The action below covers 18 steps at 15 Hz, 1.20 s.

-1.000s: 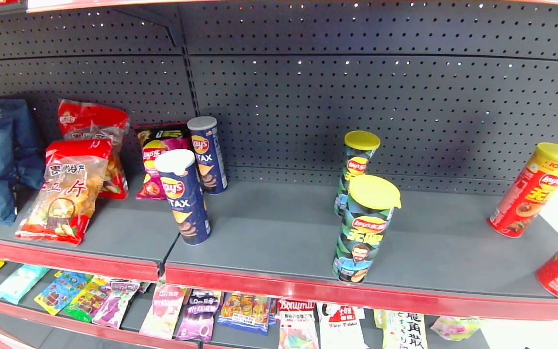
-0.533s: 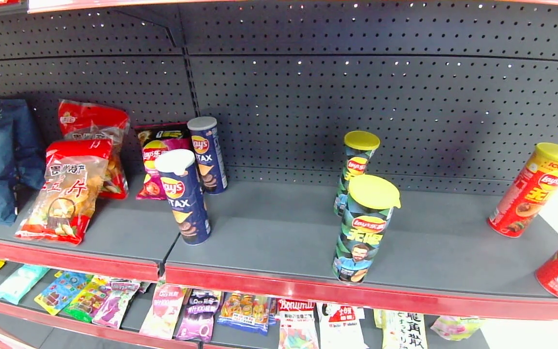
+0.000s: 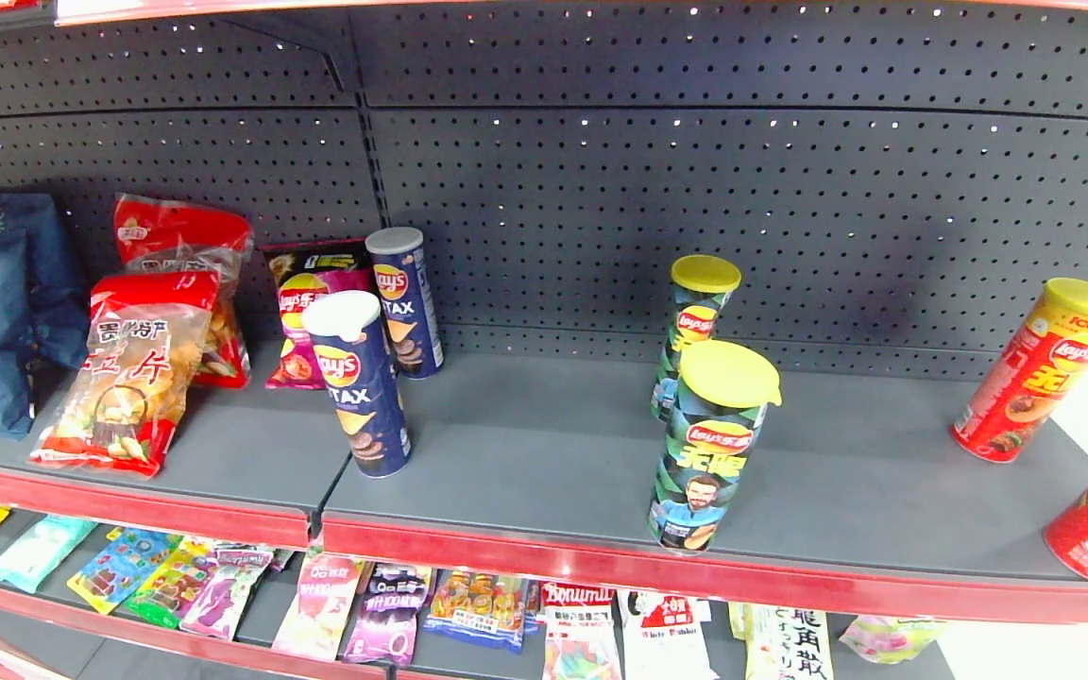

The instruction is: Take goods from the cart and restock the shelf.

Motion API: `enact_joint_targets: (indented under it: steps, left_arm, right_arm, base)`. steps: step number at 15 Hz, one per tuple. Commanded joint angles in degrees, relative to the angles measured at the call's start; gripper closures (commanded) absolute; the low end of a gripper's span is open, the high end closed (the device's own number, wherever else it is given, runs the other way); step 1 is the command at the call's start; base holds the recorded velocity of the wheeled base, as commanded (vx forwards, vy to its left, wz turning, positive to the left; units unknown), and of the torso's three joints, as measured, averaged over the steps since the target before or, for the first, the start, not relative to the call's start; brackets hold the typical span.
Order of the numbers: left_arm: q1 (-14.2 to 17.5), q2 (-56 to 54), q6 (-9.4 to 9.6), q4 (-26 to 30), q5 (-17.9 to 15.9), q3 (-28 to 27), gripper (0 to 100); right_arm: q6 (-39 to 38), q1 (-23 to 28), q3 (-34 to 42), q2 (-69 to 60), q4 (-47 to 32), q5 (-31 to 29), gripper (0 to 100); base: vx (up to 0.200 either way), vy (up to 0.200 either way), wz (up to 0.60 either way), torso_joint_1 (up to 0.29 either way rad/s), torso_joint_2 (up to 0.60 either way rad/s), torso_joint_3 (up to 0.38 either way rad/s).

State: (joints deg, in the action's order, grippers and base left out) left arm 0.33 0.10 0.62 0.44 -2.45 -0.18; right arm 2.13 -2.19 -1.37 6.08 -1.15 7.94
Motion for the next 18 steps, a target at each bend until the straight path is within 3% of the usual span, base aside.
enact_joint_targets:
  steps: [1,3,5,18]
  left_arm:
    - [0.02,0.08,-0.01,0.0,-0.01,0.01,0]
    - [0.02,0.08,-0.01,0.0,-0.01,0.01,0]
    - [0.02,0.08,0.08,0.0,-0.01,0.01,0]
    - [0.02,0.08,0.08,0.0,-0.01,0.01,0]
  right_arm:
    - [0.59,1.84,-0.57,1.74,-0.44,-1.52,0]
    - [0.85,3.69,-0.57,-2.92,-0.35,-2.22,0]
    - [-0.29,2.02,1.19,-6.08,0.88,-3.81,0]
    - [-1.96,2.02,1.28,-6.08,1.06,-4.6,0]
  base:
    - [0.0,0.0,0.0,0.0,0.0,0.0]
    - [0.0,0.0,0.0,0.0,0.0,0.0]
    - [0.0,0.0,0.0,0.0,0.0,0.0]
    - [0.0,0.0,0.0,0.0,0.0,0.0]
